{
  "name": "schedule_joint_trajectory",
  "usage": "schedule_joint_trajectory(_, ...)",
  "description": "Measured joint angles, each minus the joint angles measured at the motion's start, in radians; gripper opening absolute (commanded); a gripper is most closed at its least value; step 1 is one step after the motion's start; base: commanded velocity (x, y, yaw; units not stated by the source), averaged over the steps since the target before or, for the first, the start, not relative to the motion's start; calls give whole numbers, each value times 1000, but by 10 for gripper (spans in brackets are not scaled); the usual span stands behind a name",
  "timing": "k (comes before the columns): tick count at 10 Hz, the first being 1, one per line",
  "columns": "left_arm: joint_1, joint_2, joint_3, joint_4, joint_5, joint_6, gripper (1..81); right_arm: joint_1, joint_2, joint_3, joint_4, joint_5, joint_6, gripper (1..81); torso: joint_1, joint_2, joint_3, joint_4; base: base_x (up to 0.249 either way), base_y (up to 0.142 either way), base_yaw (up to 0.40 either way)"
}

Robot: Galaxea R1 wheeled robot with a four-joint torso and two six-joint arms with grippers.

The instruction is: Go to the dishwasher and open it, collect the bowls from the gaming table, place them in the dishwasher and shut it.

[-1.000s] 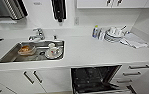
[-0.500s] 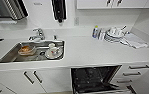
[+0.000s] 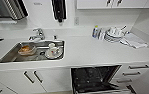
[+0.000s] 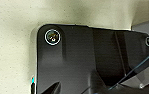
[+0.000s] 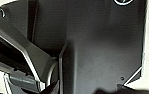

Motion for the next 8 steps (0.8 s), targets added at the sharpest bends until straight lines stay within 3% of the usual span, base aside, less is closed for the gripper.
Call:
schedule_joint_trajectory(4,11,77,-90,10,5,-3,811,-1,20,-2,0,-1,-15,811,-84,130,19,0,0,0,0)
schedule_joint_trajectory(6,11,110,-127,12,11,-3,811,-1,22,-3,0,-2,-15,811,-124,192,80,0,0,0,0)
schedule_joint_trajectory(8,19,126,-141,13,20,-3,811,-3,23,-4,0,-4,-18,811,-171,262,150,-8,0,0,0)
